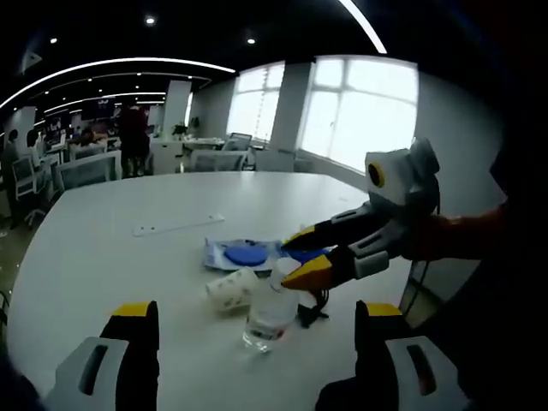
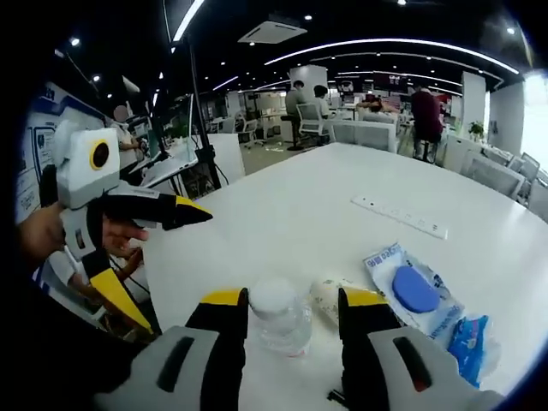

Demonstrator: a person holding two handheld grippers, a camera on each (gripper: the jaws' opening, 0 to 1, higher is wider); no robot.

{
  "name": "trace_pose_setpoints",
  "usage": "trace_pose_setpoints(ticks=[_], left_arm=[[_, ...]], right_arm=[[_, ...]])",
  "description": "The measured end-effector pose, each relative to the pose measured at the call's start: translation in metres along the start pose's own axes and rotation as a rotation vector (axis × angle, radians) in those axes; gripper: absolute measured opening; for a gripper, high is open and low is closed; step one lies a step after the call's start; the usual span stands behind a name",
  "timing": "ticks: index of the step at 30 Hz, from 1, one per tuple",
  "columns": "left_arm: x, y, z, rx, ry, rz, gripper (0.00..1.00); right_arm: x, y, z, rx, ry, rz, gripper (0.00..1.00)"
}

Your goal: Arrange the tabletop items into an orderly group along one side of the table until the central work area is clear of visible clutter.

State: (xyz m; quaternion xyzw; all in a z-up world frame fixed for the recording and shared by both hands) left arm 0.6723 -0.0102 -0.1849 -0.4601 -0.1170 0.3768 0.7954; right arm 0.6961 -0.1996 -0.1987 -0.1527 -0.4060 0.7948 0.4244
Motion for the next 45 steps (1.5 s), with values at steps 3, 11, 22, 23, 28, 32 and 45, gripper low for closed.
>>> trace_pose_setpoints(ticks=[3,11,22,23,28,32,45], left_arm=[[-0.001,-0.002,-0.003,-0.002,0.008,-0.002,0.94],[-0.005,-0.006,-0.011,0.000,0.026,-0.009,0.94],[-0.008,-0.010,-0.024,-0.005,0.056,-0.003,0.91],[-0.008,-0.010,-0.025,-0.005,0.057,-0.003,0.91],[-0.010,-0.014,-0.033,-0.003,0.064,-0.020,0.90],[-0.012,-0.015,-0.039,0.004,0.077,-0.030,0.89],[-0.016,-0.014,-0.059,0.034,0.121,-0.071,0.82]], right_arm=[[-0.004,0.005,0.007,-0.014,0.014,-0.013,0.46],[-0.023,0.021,0.030,-0.023,0.067,-0.069,0.58],[-0.060,0.054,0.062,-0.005,0.146,-0.107,0.84],[-0.064,0.057,0.065,-0.001,0.158,-0.115,0.85],[-0.080,0.072,0.078,0.006,0.202,-0.146,0.92],[-0.090,0.082,0.085,0.003,0.211,-0.159,0.99],[-0.112,0.106,0.102,0.028,0.273,-0.218,1.00]])
Point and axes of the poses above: the point that each gripper's makers call its tool centre point, and the gripper's own axes: z roughly backward along the fingers, x roughly to its left, y roughly out of its underside, the point moved 9 cm from there along z, roughly backward along the fingers, and after that the axes turned 6 degrees about x, right-handed, at the moved point
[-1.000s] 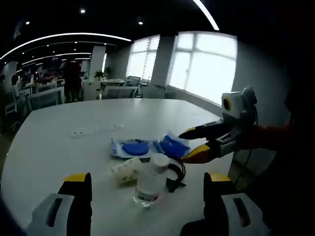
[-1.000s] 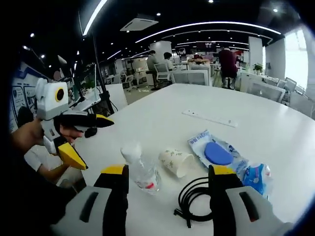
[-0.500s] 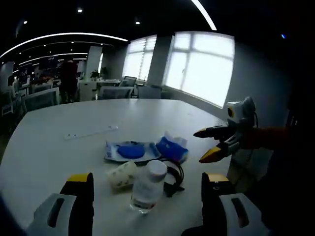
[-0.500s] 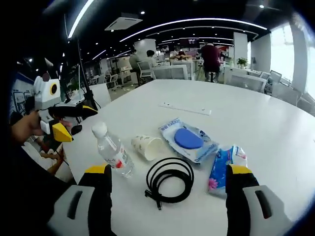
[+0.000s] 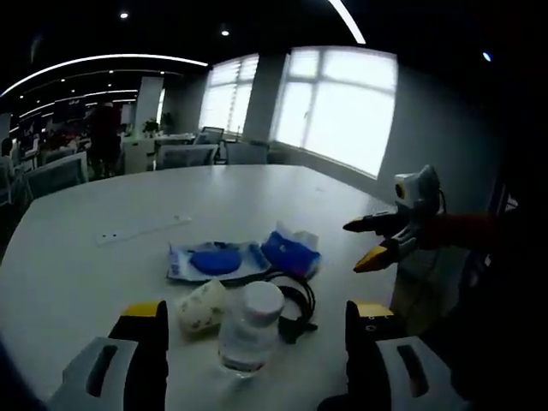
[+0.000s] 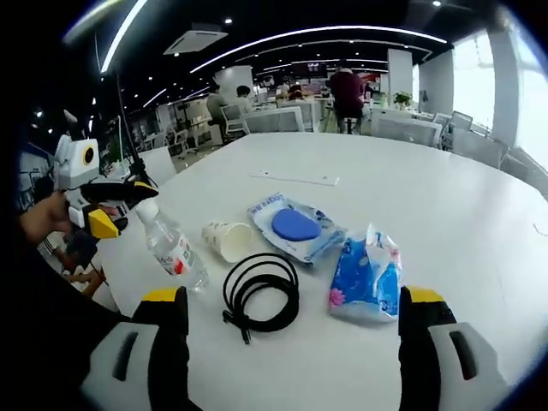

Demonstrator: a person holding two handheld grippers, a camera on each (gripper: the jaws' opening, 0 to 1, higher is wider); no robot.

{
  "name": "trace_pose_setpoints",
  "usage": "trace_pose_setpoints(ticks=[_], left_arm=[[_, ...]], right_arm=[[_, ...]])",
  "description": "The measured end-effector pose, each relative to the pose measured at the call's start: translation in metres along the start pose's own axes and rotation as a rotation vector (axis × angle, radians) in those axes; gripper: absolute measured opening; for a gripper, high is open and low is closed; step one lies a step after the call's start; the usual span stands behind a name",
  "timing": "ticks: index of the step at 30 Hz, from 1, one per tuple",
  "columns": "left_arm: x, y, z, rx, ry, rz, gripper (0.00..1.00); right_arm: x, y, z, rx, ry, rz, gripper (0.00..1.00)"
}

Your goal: Arrange the tabletop items into an orderly group along one side of the table until the central work area is clear of visible clutter.

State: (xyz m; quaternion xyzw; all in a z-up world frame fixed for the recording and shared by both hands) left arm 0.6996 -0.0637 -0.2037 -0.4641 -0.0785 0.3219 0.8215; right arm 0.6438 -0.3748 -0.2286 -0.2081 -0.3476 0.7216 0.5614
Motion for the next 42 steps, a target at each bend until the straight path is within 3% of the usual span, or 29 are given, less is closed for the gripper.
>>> trace_pose_setpoints(ticks=[10,13,17,28,32,36,42], left_arm=[[-0.004,-0.004,-0.010,-0.046,-0.001,-0.027,0.58],[-0.007,-0.003,-0.016,-0.043,0.014,-0.061,0.45],[-0.010,-0.004,-0.019,-0.051,0.015,-0.093,0.37],[-0.006,-0.004,-0.024,-0.051,-0.003,-0.172,0.23],[-0.005,-0.001,-0.026,-0.061,0.010,-0.182,0.23],[-0.005,0.003,-0.030,-0.033,0.004,-0.272,0.24],[-0.003,0.001,-0.029,-0.049,0.021,-0.264,0.23]], right_arm=[[-0.002,0.008,0.001,0.004,0.033,-0.053,0.98],[-0.004,0.012,0.000,0.009,0.033,-0.066,0.97],[-0.006,0.018,0.000,0.022,0.039,-0.072,0.96],[-0.010,0.029,0.002,0.036,0.047,-0.100,0.95],[-0.007,0.032,0.002,0.046,0.046,-0.103,0.95],[-0.007,0.034,0.001,0.053,0.042,-0.107,0.94],[-0.008,0.038,-0.001,0.068,0.041,-0.110,0.93]])
Point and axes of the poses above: the point that each gripper's makers call its tool centre point, and the gripper's own axes: z roughly backward along the fingers, x roughly to its left, y roughly out of its underside, the point moved 9 cm from there along z, roughly backward along the fingers, and after that the axes turned 6 degrees about x, right-handed, at the moved point
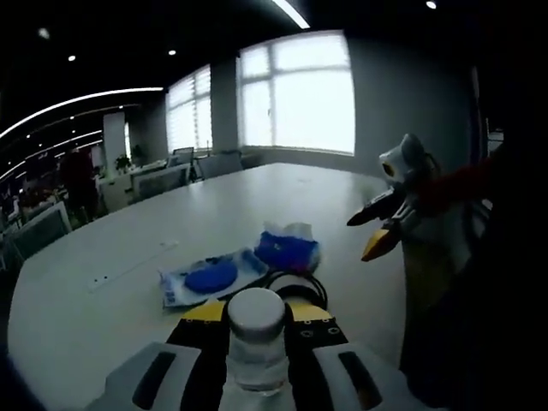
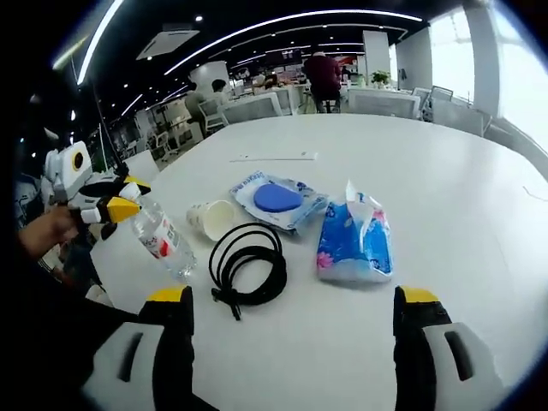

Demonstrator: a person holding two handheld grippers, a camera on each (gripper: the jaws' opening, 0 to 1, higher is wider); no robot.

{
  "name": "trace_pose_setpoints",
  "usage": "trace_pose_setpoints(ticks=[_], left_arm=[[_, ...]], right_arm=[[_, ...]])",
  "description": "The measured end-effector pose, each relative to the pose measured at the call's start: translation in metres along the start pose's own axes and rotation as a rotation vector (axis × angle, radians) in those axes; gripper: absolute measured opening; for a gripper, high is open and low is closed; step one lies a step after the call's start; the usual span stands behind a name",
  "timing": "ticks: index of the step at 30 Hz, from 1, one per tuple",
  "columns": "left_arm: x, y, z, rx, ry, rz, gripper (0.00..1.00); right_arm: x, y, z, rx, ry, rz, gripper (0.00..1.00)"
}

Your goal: Arrange the tabletop items into an orderly group along one side of the table until the central work area is clear of visible clutter.

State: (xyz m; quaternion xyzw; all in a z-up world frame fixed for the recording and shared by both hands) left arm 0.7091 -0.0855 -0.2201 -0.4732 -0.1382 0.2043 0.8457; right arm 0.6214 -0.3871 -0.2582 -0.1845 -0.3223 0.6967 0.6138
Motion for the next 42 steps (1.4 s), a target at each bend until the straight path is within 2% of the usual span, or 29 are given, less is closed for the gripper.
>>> trace_pose_setpoints(ticks=[11,17,23,28,37,42], left_arm=[[0.002,0.001,0.001,-0.004,0.006,0.015,0.22],[0.003,-0.001,0.002,0.013,0.014,0.038,0.20],[0.007,-0.004,0.004,0.052,0.054,0.062,0.20],[0.009,-0.013,0.018,0.037,0.088,0.054,0.20],[0.038,-0.026,0.040,0.048,0.128,-0.033,0.20],[0.058,-0.031,0.046,0.049,0.144,-0.050,0.20]], right_arm=[[0.001,0.001,-0.004,0.008,-0.001,-0.001,0.93],[0.002,0.001,-0.005,0.009,-0.001,-0.003,0.93],[0.000,-0.001,-0.005,0.001,0.001,-0.003,0.93],[-0.003,-0.002,-0.004,-0.003,0.010,-0.011,0.93],[-0.003,-0.004,-0.001,-0.012,0.019,-0.014,0.93],[-0.005,-0.008,0.000,-0.021,0.025,-0.013,0.93]])
Point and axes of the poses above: the point that each gripper's makers call its tool centre point, and the gripper's own axes: z roughly backward along the fingers, x roughly to its left, y roughly out of its underside, the point moved 9 cm from there along z, roughly backward along the fingers, and after that the axes turned 6 degrees about x, right-handed, at the moved point
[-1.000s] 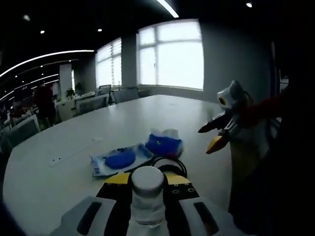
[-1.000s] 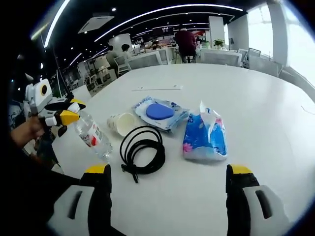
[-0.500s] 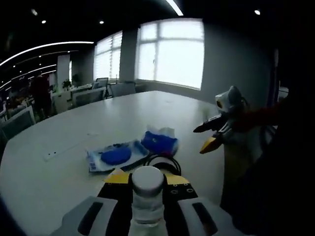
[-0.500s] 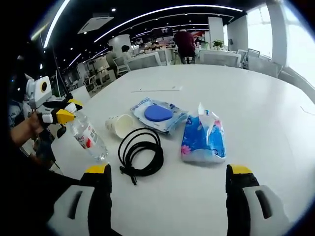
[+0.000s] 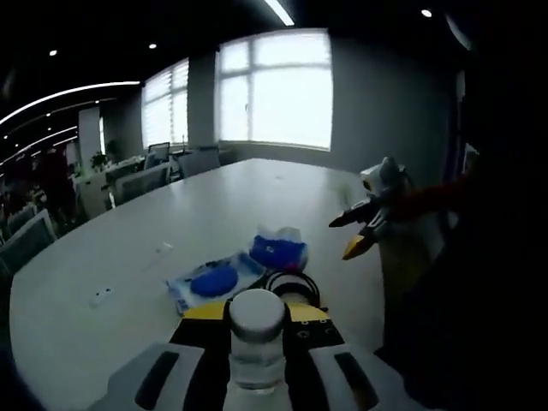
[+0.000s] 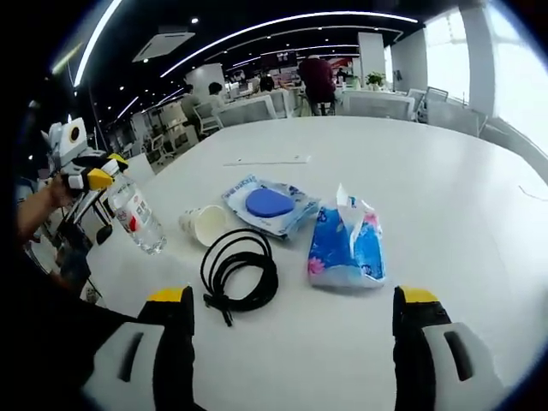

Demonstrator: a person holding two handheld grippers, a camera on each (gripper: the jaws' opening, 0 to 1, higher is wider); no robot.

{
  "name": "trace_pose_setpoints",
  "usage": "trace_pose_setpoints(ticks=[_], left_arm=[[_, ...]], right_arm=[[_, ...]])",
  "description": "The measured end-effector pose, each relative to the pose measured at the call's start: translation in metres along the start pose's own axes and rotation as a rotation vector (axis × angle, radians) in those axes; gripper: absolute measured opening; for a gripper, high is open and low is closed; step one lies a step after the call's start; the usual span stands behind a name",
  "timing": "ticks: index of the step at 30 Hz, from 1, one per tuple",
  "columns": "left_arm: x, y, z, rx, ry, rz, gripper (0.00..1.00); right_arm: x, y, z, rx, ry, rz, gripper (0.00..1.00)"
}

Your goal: Arrange the tabletop items into an orderly group along one side of the table until the central work area is clear of visible clutter.

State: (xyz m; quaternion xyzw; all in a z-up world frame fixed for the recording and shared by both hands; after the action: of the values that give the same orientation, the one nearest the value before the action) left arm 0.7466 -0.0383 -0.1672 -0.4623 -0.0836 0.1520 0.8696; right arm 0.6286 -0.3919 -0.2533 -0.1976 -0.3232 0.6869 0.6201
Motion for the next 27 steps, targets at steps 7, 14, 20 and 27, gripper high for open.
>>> trace_pose_setpoints(ticks=[7,14,20,27], left_arm=[[0.029,-0.008,0.010,0.007,0.035,-0.036,0.20],[0.060,-0.014,0.015,0.034,0.062,-0.079,0.20],[0.089,-0.014,0.016,0.060,0.095,-0.100,0.20],[0.114,-0.006,0.010,0.104,0.121,-0.124,0.20]], right_arm=[[-0.002,-0.006,-0.001,-0.009,0.003,0.011,0.93],[-0.002,-0.010,-0.003,-0.008,0.009,0.011,0.93],[0.000,-0.013,-0.005,-0.006,0.016,0.014,0.93],[-0.001,-0.014,-0.007,-0.004,0.042,-0.001,0.93]])
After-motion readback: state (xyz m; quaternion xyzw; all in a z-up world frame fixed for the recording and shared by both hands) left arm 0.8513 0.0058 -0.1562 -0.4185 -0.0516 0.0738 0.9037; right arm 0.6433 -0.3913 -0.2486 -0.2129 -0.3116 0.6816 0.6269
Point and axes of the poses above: the point that each gripper's makers call its tool centre point, and the gripper's own axes: z roughly backward along the fingers, x roughly to its left, y roughly out of its underside, the point moved 9 cm from there along z, roughly backward along the fingers, and after that the axes turned 6 degrees about x, right-handed, at the moved point
